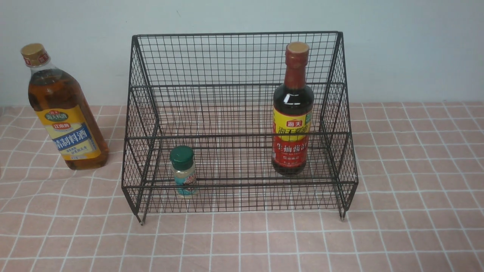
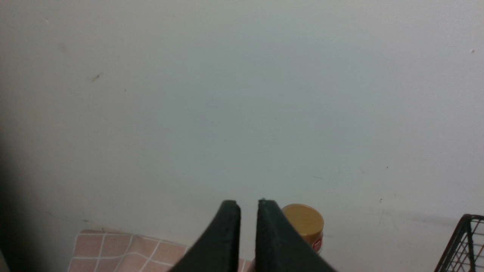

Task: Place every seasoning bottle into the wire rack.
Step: Use the left arm to grab the condiment bottle closest to it

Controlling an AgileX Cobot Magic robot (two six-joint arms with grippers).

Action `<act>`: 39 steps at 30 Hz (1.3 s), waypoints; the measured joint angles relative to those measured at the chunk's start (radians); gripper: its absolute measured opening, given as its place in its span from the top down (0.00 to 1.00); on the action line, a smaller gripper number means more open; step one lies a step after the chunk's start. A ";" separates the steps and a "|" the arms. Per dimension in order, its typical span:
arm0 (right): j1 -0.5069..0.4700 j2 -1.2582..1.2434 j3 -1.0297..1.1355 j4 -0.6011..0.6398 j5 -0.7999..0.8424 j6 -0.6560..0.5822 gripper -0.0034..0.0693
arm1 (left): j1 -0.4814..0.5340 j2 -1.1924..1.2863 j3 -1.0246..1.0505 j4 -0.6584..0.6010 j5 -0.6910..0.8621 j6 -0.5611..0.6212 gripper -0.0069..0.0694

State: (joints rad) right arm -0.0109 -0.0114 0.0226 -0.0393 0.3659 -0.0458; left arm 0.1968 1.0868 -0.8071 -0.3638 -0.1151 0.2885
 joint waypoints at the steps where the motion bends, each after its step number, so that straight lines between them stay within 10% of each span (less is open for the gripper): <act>1: 0.000 0.000 0.000 0.000 0.000 0.000 0.97 | 0.000 0.015 -0.013 0.015 0.001 0.000 0.77; 16: 0.000 0.000 0.000 0.000 0.000 0.000 0.97 | -0.029 0.313 -0.242 0.057 -0.007 -0.032 0.24; 39: 0.000 0.000 0.000 0.000 0.000 0.000 0.97 | -0.067 0.526 -0.296 0.057 -0.122 -0.056 0.21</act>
State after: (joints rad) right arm -0.0109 -0.0114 0.0226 -0.0393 0.3659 -0.0458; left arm 0.1295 1.6133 -1.1029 -0.3069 -0.2373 0.2327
